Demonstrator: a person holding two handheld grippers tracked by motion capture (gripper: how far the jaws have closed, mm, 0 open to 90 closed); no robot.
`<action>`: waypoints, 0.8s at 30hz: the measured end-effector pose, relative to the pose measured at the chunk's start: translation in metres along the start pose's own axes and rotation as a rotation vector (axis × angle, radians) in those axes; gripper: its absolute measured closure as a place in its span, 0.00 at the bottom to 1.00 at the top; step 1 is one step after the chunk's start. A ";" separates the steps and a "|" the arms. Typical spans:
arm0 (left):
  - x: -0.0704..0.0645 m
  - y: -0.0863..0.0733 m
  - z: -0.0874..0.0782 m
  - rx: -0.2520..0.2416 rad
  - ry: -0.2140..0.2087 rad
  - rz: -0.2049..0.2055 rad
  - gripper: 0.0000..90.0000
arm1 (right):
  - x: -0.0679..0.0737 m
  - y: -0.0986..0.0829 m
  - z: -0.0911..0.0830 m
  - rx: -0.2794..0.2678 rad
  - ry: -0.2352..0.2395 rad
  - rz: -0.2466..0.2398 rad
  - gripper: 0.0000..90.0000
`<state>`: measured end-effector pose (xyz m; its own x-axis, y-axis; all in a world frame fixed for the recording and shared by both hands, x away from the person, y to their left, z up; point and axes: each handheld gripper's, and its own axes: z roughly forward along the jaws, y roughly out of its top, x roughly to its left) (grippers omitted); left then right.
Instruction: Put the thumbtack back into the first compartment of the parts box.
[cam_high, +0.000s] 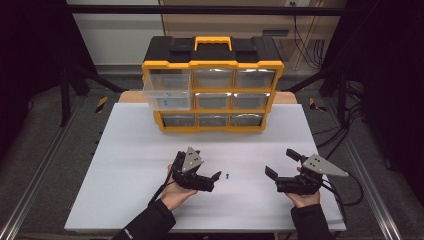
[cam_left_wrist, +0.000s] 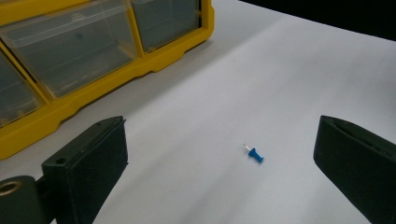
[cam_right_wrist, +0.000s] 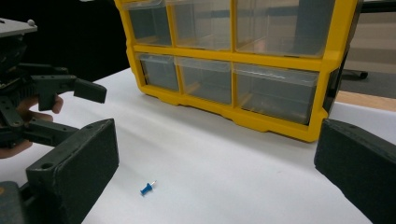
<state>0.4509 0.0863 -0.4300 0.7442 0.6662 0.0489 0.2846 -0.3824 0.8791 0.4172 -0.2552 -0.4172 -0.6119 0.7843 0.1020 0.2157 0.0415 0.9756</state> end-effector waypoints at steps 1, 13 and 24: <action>-0.001 0.000 0.002 0.001 -0.001 -0.001 0.03 | 0.000 0.000 0.000 0.000 -0.002 0.002 0.00; -0.009 0.001 0.023 0.043 -0.003 -0.010 0.03 | -0.001 0.000 0.000 -0.004 -0.001 -0.001 0.00; -0.011 0.000 0.037 0.087 0.019 -0.012 0.05 | 0.000 0.000 0.000 -0.001 0.000 0.001 0.00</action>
<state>0.4652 0.0555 -0.4480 0.7291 0.6827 0.0481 0.3453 -0.4276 0.8354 0.4171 -0.2555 -0.4169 -0.6116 0.7845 0.1030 0.2153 0.0398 0.9757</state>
